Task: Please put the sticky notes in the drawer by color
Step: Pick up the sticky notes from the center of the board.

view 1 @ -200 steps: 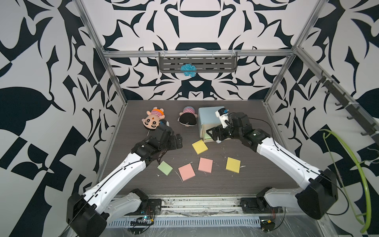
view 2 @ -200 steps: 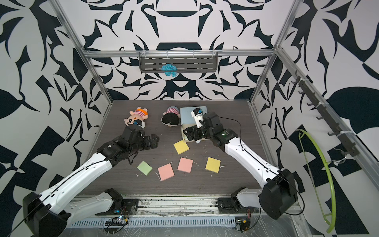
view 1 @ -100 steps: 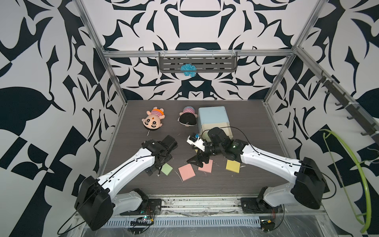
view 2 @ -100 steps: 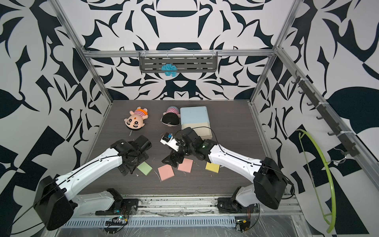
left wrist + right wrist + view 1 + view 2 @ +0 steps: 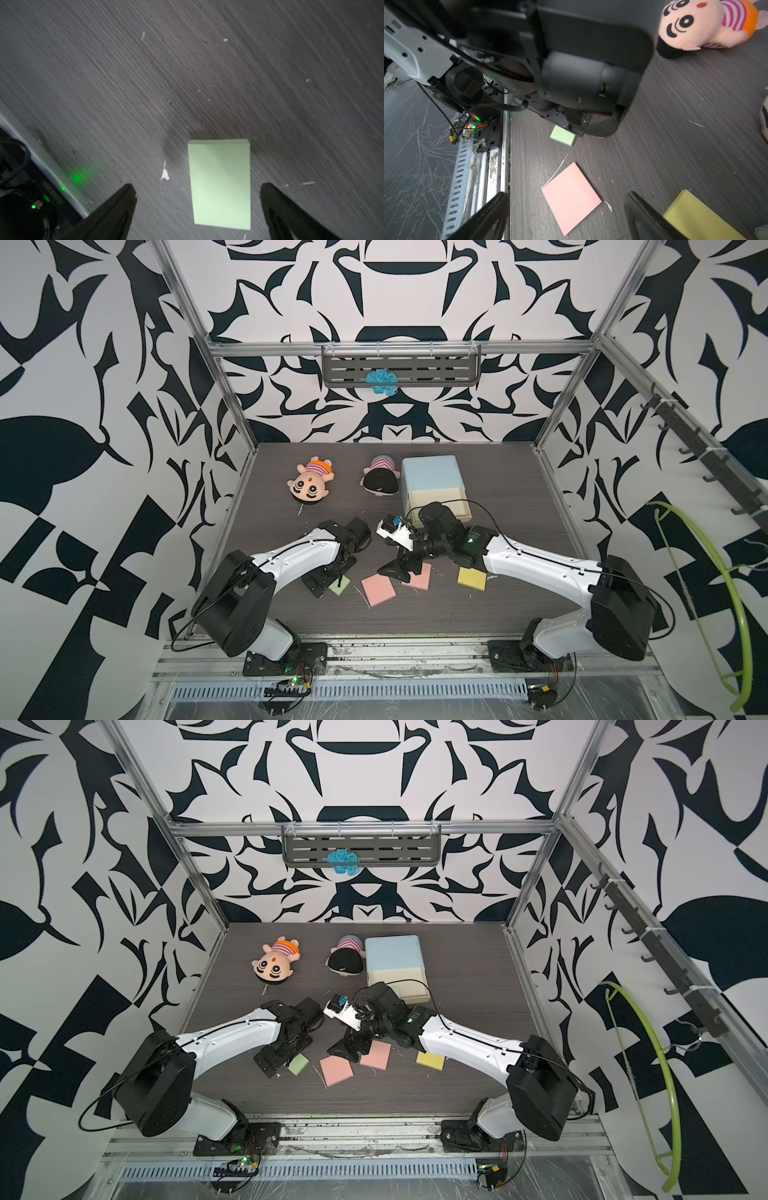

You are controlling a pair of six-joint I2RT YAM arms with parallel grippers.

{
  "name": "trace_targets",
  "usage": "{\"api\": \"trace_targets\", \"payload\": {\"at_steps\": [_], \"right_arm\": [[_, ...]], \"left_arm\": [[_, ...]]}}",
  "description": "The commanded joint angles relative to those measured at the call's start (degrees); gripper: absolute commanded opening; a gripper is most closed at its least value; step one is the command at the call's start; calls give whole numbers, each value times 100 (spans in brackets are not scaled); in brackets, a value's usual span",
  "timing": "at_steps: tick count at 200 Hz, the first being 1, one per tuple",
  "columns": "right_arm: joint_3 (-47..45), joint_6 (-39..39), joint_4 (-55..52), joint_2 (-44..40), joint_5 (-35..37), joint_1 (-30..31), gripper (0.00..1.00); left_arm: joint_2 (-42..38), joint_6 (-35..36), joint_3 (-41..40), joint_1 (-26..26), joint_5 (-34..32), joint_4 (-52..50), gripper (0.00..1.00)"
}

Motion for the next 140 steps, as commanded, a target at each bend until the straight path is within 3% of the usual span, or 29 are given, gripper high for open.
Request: {"api": "trace_targets", "payload": {"at_steps": [1,43,90,140], "right_arm": [[-53,-80,142,-101,42,4,92],[-62,-89,115,-72,66,11,91],[-18,-113,18,-51,86,2,91],[42,-98,-52,-22,104,4,90]], "left_arm": [[261,59,41,-17,201,323,99],[591,94,-27,-14,403,608,100],[535,-43,-425,-9,553,1066,89],[357,-17,-744,-4,594,1157,86]]}}
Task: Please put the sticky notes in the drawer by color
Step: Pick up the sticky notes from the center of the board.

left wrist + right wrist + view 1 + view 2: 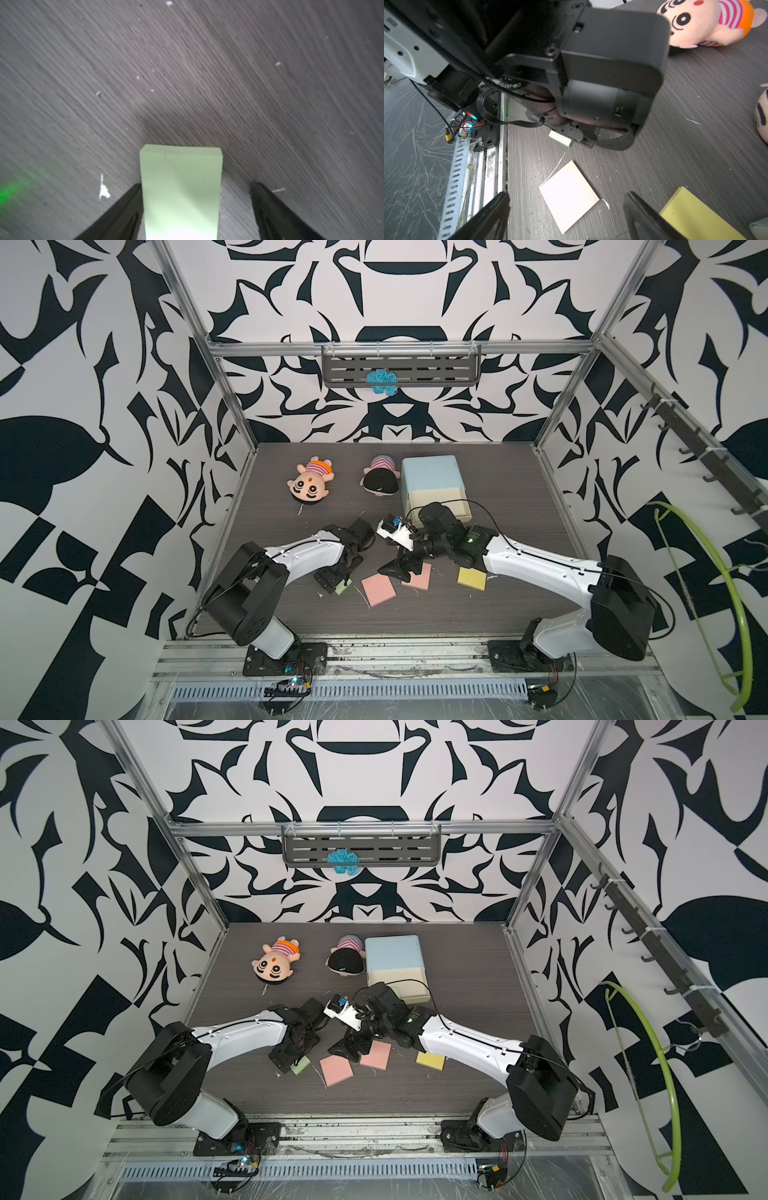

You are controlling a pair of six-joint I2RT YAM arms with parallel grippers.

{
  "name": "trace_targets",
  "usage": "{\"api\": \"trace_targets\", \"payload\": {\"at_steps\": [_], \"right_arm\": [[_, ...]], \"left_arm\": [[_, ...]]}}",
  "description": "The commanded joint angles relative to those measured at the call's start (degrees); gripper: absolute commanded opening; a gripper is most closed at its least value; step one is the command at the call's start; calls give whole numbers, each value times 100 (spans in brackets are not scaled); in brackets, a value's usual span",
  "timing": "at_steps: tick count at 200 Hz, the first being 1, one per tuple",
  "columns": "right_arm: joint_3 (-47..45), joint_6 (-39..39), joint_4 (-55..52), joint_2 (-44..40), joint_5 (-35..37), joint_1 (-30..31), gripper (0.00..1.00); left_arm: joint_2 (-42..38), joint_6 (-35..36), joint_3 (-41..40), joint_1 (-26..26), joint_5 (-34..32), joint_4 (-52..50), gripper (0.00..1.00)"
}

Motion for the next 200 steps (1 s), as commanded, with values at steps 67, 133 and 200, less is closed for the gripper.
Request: {"api": "trace_targets", "payload": {"at_steps": [67,133,200], "right_arm": [[133,12,7,52,65,6,90],[157,80,-20,72,87,8,89],[162,238,-10,65,104,9,89]], "left_arm": [[-95,77,-625,-6,227,-56,70],[-51,113,-524,-7,229,-14,60],[-241,103,-411,-13,192,-187,57]]}}
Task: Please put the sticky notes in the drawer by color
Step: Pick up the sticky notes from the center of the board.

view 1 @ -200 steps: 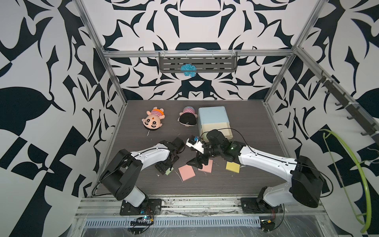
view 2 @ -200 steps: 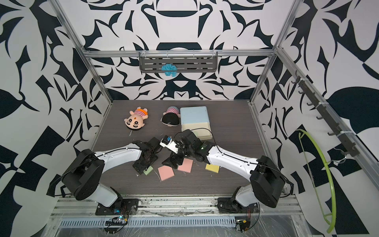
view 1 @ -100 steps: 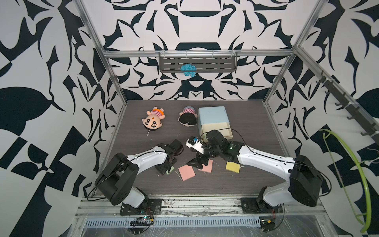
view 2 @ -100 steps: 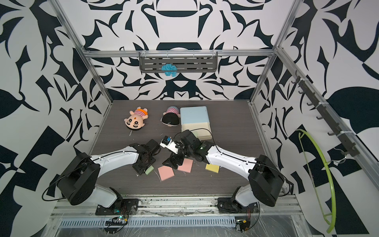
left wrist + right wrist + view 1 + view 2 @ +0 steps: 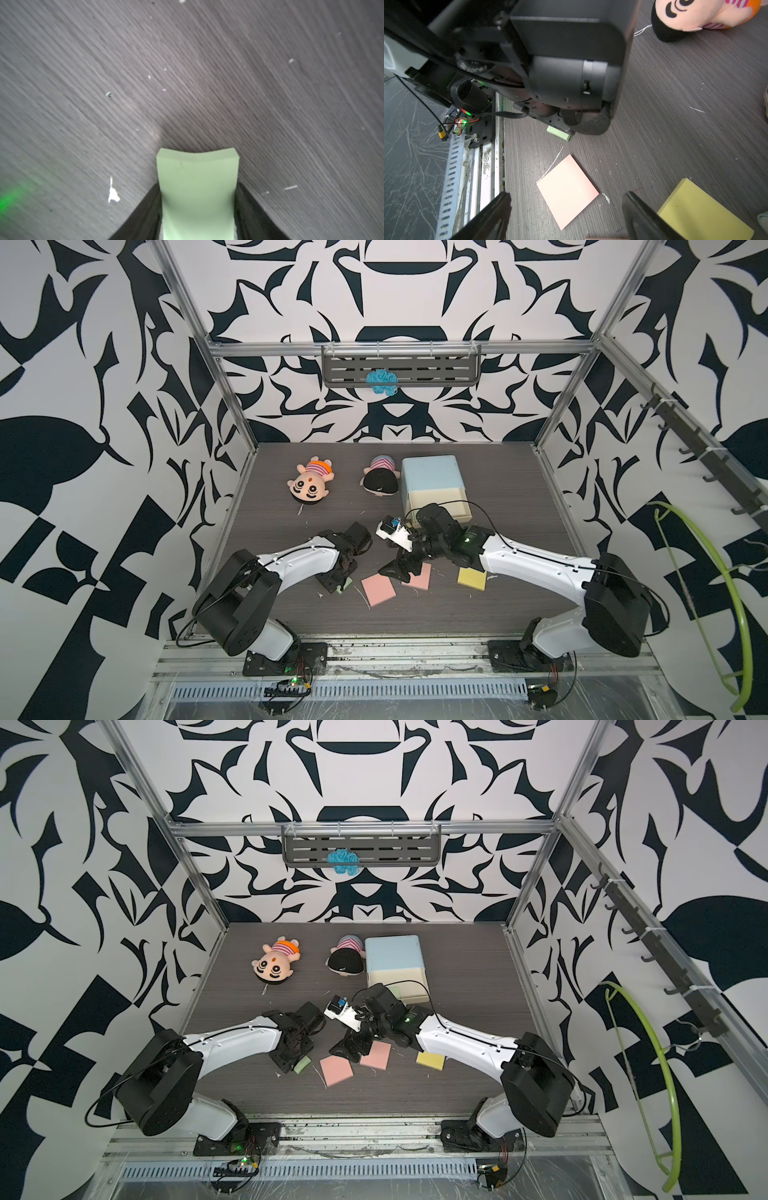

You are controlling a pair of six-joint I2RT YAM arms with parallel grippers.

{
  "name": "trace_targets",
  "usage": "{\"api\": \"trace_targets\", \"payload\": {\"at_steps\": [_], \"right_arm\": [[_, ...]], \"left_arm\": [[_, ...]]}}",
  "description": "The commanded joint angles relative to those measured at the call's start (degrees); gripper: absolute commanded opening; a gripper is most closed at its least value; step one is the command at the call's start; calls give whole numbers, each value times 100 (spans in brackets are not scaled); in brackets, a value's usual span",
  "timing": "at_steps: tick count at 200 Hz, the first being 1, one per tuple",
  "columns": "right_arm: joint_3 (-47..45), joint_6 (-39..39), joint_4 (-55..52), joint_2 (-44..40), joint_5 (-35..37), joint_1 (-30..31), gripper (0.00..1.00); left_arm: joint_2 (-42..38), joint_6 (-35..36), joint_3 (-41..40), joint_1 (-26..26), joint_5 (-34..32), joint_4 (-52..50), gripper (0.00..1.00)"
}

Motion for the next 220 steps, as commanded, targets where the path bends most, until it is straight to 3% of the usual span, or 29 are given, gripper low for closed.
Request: {"api": "trace_targets", "payload": {"at_steps": [1,110,168,220], "right_arm": [[164,185,62,-79,19,8,89],[282,3731,1761,411,23,-246,85],[313,4687,2144,639,-34,-555,74],[670,5219,2180,1078,-434,-680,64]], "left_arm": [[49,12,-106,-13,198,-313,57],[-1122,263,1190,309,259,-334,57],[-1116,421,1787,418,1031,230,57],[-1117,484,2009,430,1170,316,57]]}}
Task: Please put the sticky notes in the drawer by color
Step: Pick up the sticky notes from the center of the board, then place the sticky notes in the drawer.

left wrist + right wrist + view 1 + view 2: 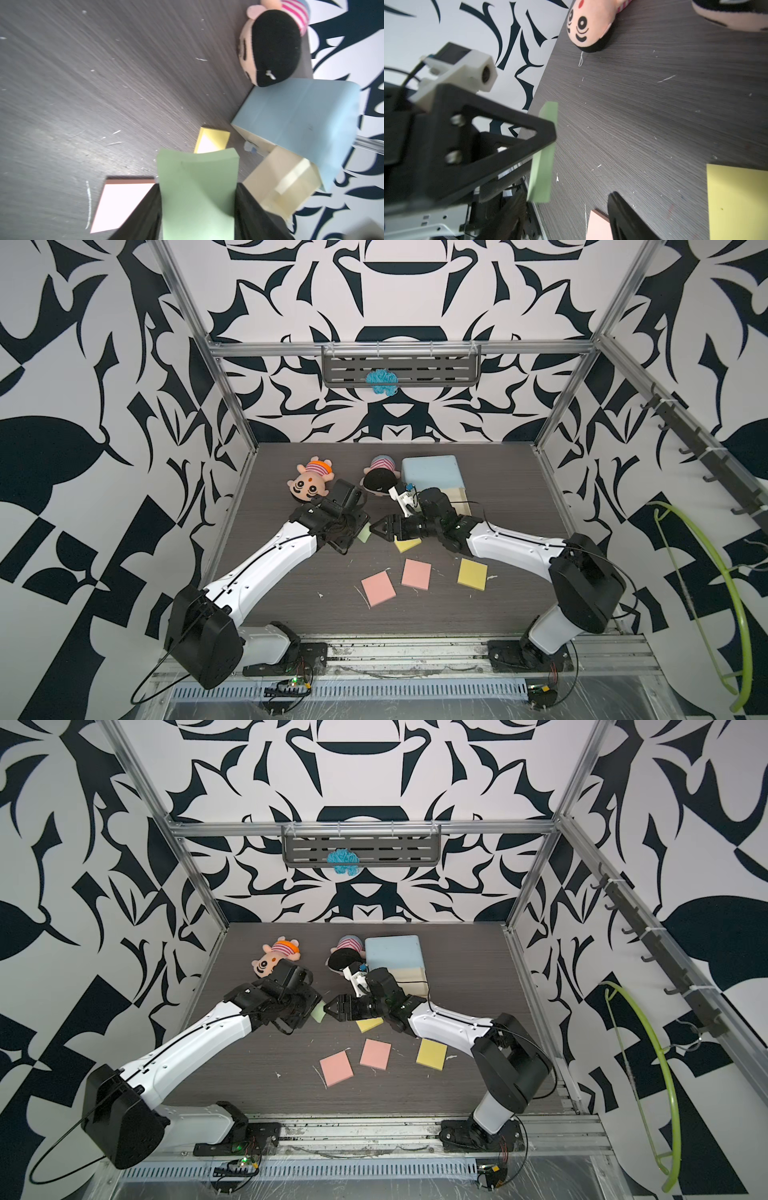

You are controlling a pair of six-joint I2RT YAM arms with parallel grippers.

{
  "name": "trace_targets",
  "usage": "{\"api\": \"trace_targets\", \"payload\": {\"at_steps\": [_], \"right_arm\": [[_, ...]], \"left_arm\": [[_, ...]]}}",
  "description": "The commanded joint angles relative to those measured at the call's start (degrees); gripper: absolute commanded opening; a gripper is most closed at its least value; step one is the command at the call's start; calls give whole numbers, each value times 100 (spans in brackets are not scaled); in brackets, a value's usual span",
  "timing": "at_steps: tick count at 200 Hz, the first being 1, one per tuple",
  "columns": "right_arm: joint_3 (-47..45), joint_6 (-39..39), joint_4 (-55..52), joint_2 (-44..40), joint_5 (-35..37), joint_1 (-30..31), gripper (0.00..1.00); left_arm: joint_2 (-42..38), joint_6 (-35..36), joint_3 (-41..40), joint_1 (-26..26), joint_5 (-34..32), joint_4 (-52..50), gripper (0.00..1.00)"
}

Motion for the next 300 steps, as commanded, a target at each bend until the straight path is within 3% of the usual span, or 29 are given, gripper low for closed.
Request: {"api": "trace_targets", "payload": {"at_steps": [1,40,92,135,166,189,204,209,215,235,264,300], "right_arm": [[374,373,300,62,-281,-10,64],[507,410,278,216,-467,-9,48],[653,454,372,354,-849,-9,47],[611,438,349,305,-840,-9,18],[618,377,288,260,-832,-11,4],[618,259,205,197,-806,-11,0],[610,99,72,114,-735,-22,0],[610,46,-12,77,-692,-31,0],[605,-21,-102,21,-632,-50,0],[494,-149,-294,-204,-454,-196,0],[265,-343,-685,-760,-155,-597,0],[95,-439,-1408,-1461,102,-1322,0]], "left_arm": [[-49,118,130,19,205,62,57],[28,134,140,26,276,163,57],[159,145,123,31,327,283,57],[197,158,99,31,320,299,57],[222,173,78,36,311,312,60],[203,250,84,30,265,311,70],[132,366,122,27,155,292,84],[90,434,141,27,90,274,94],[34,560,171,27,-5,282,100],[-179,1198,274,29,-330,409,99],[-678,2757,256,28,-722,936,99],[-942,5059,-74,27,-222,1849,99]]}}
